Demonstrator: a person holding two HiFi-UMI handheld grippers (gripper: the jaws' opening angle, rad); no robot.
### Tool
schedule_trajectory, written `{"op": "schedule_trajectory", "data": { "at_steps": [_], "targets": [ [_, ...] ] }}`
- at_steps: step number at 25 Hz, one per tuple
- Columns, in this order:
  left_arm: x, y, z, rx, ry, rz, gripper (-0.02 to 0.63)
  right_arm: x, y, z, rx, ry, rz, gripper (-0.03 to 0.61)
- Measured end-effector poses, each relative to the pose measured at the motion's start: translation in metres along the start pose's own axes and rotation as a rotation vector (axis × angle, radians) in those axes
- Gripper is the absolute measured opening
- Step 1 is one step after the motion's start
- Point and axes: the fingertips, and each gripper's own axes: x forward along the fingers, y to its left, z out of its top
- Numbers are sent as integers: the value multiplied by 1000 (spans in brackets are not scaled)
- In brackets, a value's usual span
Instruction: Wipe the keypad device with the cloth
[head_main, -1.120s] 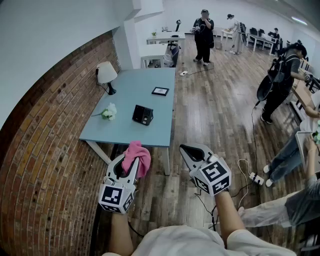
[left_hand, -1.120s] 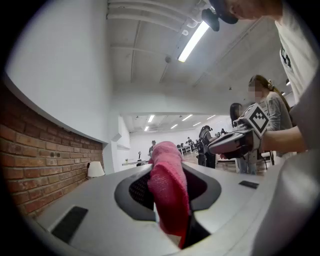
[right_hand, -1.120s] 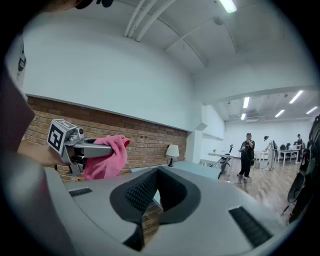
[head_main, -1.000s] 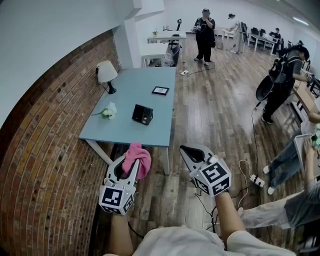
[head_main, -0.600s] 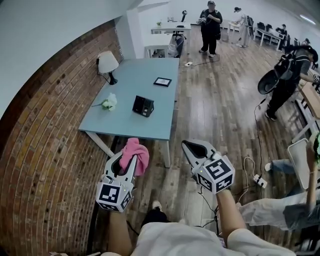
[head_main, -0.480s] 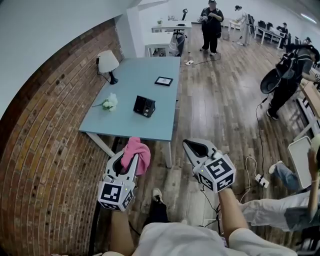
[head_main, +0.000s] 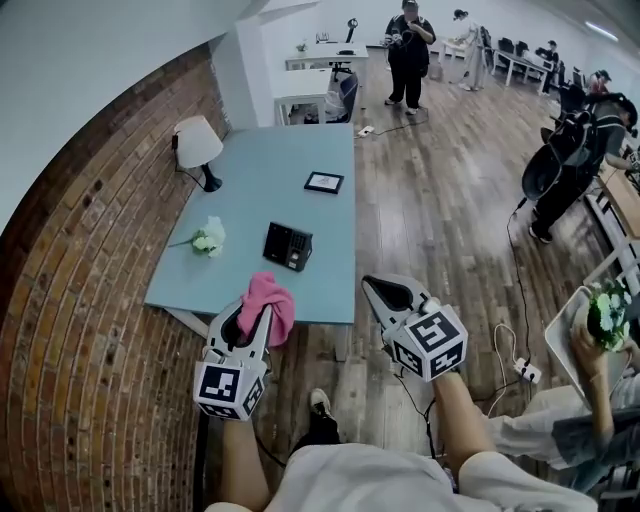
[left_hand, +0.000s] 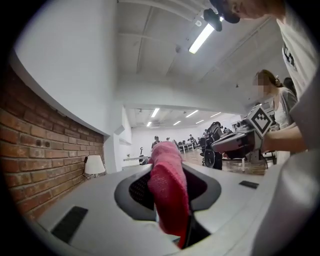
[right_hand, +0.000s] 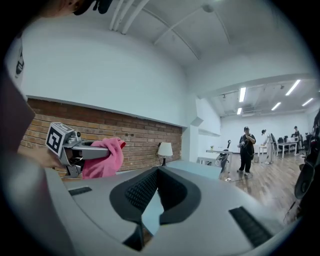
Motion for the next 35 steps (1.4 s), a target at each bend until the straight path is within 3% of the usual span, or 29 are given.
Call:
{"op": "schedule_trajectory", "data": {
  "at_steps": [14,23,35],
  "targets": [
    [102,104,-27,-27,36,-63,132,126,-44,-5,26,68,-84,25],
    [160,159,-67,-56,90,-67,130,197,-65,-34,39,165,-85,115],
    [251,204,-153,-108,214,-42,132,298,-91,-125,85,345,45,115]
  ]
}}
